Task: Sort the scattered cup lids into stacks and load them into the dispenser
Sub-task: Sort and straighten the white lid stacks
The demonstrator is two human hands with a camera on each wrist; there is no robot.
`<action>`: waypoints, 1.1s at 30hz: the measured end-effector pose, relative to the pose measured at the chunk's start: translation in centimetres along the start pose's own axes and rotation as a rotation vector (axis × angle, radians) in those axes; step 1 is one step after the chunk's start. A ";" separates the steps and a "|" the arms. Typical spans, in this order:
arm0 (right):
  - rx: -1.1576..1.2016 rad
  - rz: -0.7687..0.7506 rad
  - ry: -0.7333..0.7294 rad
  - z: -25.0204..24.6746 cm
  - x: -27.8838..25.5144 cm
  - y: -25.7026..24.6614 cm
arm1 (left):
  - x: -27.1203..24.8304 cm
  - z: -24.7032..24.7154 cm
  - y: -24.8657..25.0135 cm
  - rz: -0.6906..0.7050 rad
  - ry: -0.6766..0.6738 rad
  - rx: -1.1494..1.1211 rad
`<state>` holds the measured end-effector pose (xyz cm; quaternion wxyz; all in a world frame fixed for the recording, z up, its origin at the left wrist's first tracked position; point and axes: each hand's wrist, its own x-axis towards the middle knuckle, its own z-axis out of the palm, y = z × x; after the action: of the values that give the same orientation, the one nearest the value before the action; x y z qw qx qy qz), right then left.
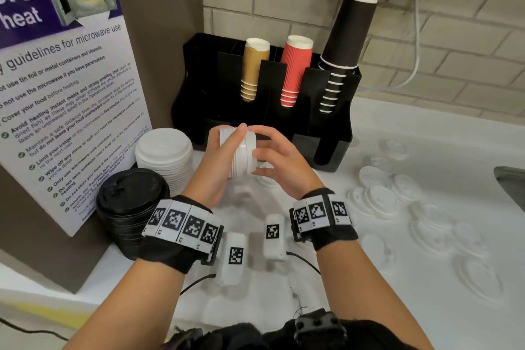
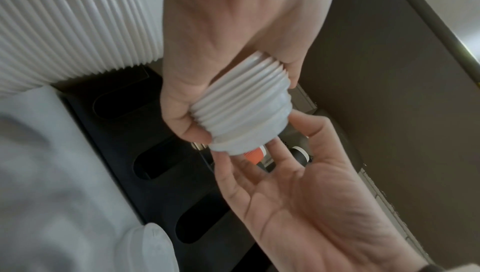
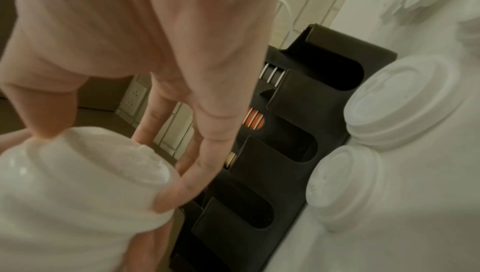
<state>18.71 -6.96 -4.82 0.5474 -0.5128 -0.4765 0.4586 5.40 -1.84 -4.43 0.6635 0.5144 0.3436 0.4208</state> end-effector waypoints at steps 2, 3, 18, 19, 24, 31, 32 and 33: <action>-0.007 0.003 0.002 -0.2 -0.5 -0.1 | 0.0 0.2 -0.1 -0.005 -0.011 0.006; -0.013 -0.001 0.005 -0.3 -0.7 -0.1 | -0.1 0.3 -0.2 -0.005 -0.015 0.015; -0.010 -0.053 -0.030 -0.5 -1.2 0.5 | -0.5 0.6 -0.9 -0.019 -0.037 0.048; -0.048 -0.055 -0.049 -0.7 -1.0 0.5 | -0.4 0.5 -1.0 -0.022 -0.031 0.038; -0.529 0.065 0.039 -2.3 1.4 0.0 | -0.2 0.1 -1.2 -0.019 0.043 -0.026; -1.383 0.429 -0.151 -1.5 4.8 2.1 | -0.4 -0.4 -1.3 -0.011 0.051 -0.007; -1.433 0.467 -0.177 -1.3 5.1 2.2 | -0.4 -0.4 -1.3 -0.009 0.050 0.003; -1.472 0.500 -0.195 -1.1 5.3 2.3 | -0.5 -0.5 -1.3 -0.010 0.049 0.010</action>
<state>20.43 -1.72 -6.82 -0.0971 -0.7933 -0.5742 0.1774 5.05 -2.23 -5.76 0.6543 0.5055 0.3647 0.4281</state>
